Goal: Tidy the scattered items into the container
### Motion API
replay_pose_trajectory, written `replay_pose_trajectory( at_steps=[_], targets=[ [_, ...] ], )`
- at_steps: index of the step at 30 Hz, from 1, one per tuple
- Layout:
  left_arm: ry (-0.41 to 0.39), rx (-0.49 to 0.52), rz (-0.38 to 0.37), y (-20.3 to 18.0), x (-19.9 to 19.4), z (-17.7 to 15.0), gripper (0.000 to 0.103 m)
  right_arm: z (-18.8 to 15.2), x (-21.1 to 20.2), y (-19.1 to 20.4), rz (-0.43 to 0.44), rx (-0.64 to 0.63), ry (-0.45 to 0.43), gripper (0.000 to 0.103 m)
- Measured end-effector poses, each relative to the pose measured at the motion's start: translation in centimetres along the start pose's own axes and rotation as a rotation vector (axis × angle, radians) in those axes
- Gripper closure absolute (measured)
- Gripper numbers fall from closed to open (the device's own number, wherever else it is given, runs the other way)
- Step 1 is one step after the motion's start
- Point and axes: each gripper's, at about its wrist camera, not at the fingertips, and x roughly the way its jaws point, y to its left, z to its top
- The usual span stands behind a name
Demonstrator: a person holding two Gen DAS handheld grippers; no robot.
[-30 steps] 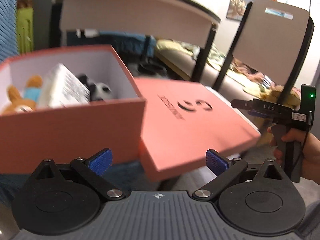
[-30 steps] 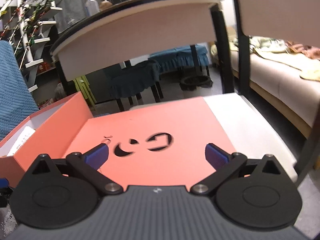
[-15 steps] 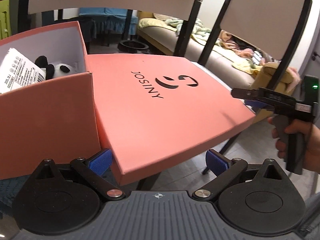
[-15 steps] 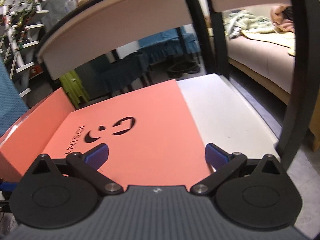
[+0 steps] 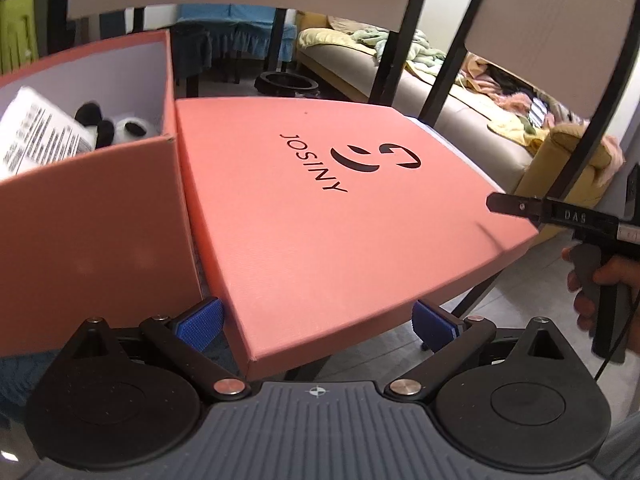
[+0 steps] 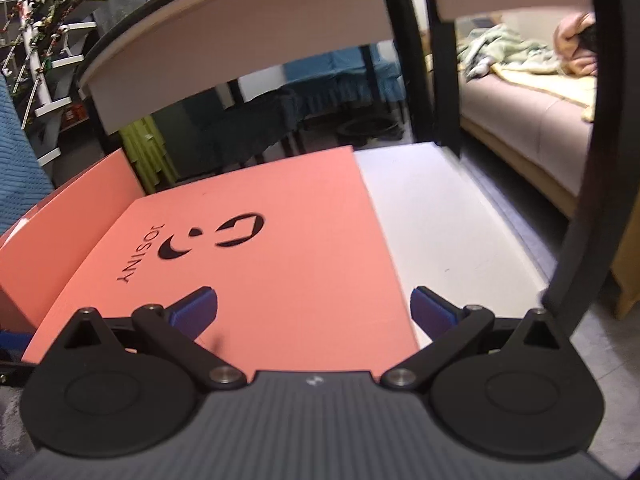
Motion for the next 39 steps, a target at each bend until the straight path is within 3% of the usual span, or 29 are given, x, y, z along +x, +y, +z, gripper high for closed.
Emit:
replay_pose_trajectory(
  at_steps=[6, 12, 19, 25, 28, 29, 30, 34, 39],
  targets=[
    [0.005, -0.015, 0.003, 0.2, -1.0, -0.5, 0.002, -0.8, -1.9, -0.4, 0.057, 0.021, 0.017, 0.000],
    [0.027, -0.086, -0.068, 0.8, -2.5, -1.4, 0.002, -1.9, -4.1, -1.1, 0.089, 0.049, 0.048, 0.000],
    [0.044, -0.228, -0.139, 4.4, -1.4, -1.1, 0.001, -3.0, -3.7, -3.9, 0.077, 0.162, 0.084, 0.000],
    [0.127, -0.377, -0.204, 7.8, 1.7, -1.0, 0.001, -3.7, -1.7, -6.5, 0.153, 0.357, 0.126, 0.001],
    [0.142, -0.396, -0.232, 7.7, 2.3, -0.9, 0.002, -3.7, -1.2, -7.3, 0.201, 0.435, 0.148, 0.011],
    [0.138, -0.390, -0.237, 7.6, 2.4, -0.7, 0.002, -3.7, -1.1, -7.3, 0.220, 0.451, 0.150, 0.014],
    [0.131, -0.382, -0.241, 7.3, 2.3, -0.6, 0.004, -3.6, -1.2, -7.1, 0.240, 0.455, 0.147, 0.024],
    [0.069, -0.338, -0.226, 6.1, 1.2, 0.2, 0.008, -2.5, -2.7, -6.5, 0.252, 0.436, 0.100, 0.027],
    [-0.035, -0.373, -0.272, 6.3, -0.7, 1.5, 0.009, -0.9, -4.7, -5.7, 0.265, 0.411, 0.034, 0.031]
  ],
)
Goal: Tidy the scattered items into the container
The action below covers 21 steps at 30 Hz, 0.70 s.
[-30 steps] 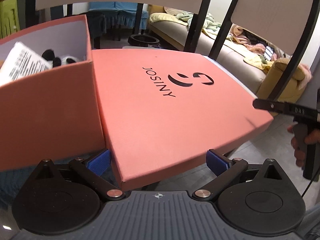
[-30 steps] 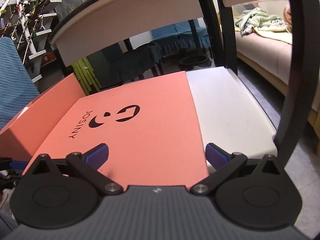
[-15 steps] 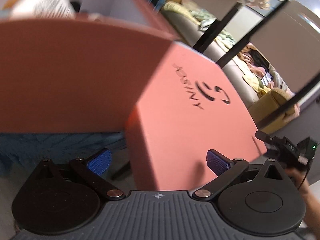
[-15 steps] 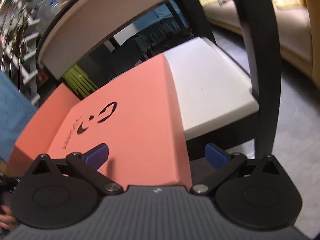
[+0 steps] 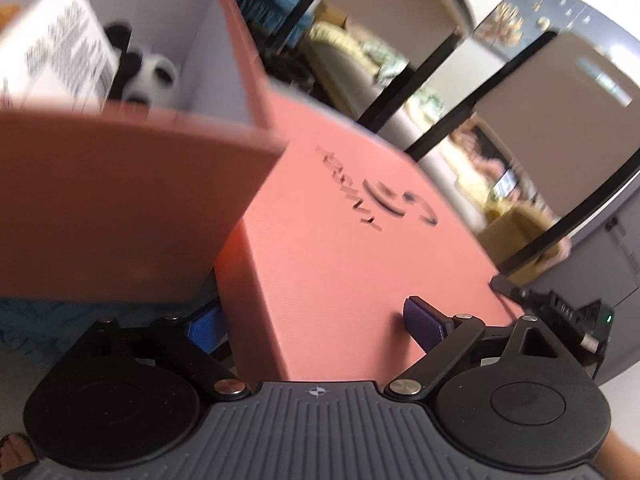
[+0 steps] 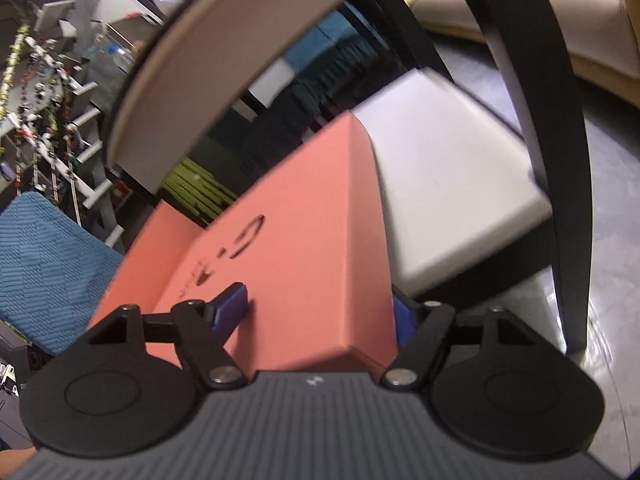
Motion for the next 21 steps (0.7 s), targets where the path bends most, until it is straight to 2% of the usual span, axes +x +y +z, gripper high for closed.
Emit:
replay_pose_trajectory(
  at_steps=[6, 11, 16, 21],
  targets=[
    [-0.087, -0.017, -0.088, -1.2, -2.2, 1.3, 0.010, 1.5, -2.7, 2.8, 0.044, -0.034, -0.104, 0.031],
    [-0.139, 0.013, -0.120, -2.9, -4.0, 1.9, 0.010, 2.0, -1.9, 5.9, 0.084, -0.067, -0.132, 0.031],
    [-0.202, 0.041, -0.129, -3.7, -6.8, 2.5, 0.011, 2.5, -1.0, 9.1, 0.125, -0.100, -0.157, 0.031],
    [-0.269, 0.043, -0.100, -2.7, -10.0, 3.7, 0.011, 3.0, -0.1, 12.2, 0.165, -0.133, -0.183, 0.031]
  ],
)
